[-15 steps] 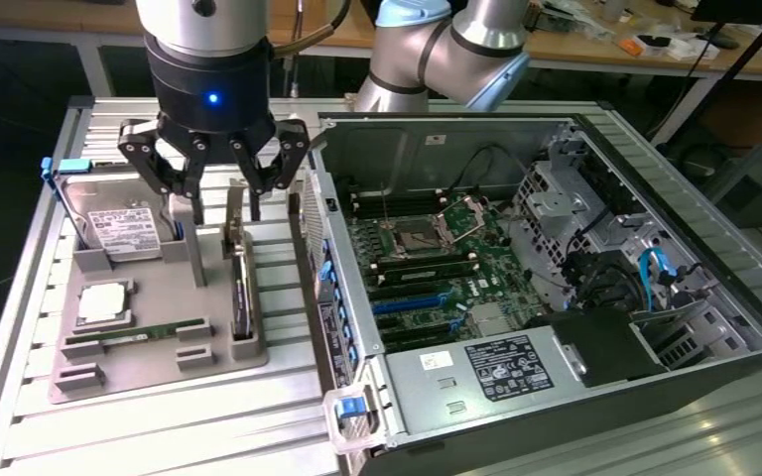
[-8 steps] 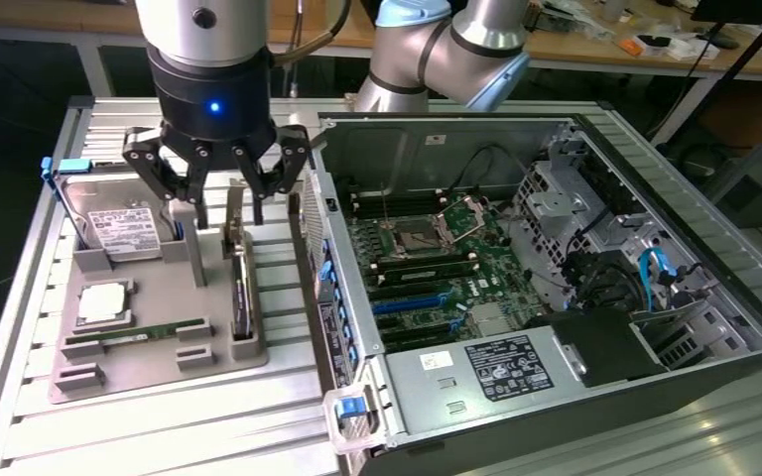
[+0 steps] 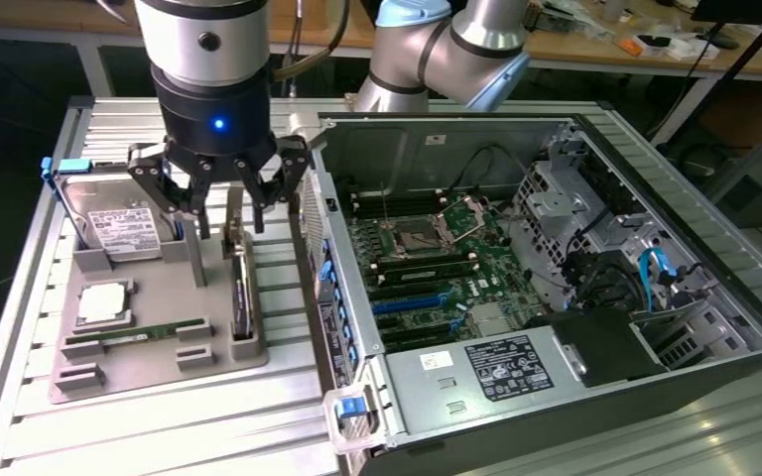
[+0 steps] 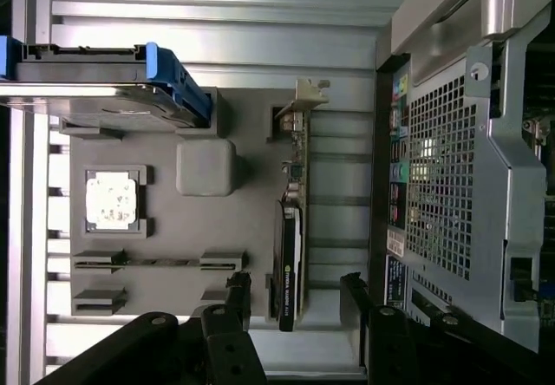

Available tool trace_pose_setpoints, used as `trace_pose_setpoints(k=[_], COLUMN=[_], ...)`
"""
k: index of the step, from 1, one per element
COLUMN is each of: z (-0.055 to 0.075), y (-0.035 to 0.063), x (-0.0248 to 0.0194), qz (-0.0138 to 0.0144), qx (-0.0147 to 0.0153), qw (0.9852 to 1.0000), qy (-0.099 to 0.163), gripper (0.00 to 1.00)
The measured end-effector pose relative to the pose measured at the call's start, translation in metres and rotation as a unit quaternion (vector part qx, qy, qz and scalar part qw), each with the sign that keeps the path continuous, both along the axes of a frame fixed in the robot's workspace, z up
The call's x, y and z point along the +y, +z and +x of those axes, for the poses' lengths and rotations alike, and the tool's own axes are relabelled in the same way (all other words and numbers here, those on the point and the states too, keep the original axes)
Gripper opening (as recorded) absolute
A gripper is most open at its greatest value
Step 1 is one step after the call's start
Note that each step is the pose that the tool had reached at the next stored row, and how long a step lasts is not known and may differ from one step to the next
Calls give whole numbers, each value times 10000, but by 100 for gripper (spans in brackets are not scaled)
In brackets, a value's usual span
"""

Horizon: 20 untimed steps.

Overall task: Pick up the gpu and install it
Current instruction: 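Pick up the gpu and move the gpu toward the slot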

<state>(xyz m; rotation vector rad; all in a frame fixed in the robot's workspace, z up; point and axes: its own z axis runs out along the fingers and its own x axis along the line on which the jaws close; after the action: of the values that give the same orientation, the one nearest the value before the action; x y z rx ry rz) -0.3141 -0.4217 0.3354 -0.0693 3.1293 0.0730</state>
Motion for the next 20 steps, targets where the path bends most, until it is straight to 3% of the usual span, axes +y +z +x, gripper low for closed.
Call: trace_pose_setpoints(k=[20], z=[0], y=[-413], x=[-32], qz=[5], qx=[2], qw=[10000], qy=[66], gripper=[54])
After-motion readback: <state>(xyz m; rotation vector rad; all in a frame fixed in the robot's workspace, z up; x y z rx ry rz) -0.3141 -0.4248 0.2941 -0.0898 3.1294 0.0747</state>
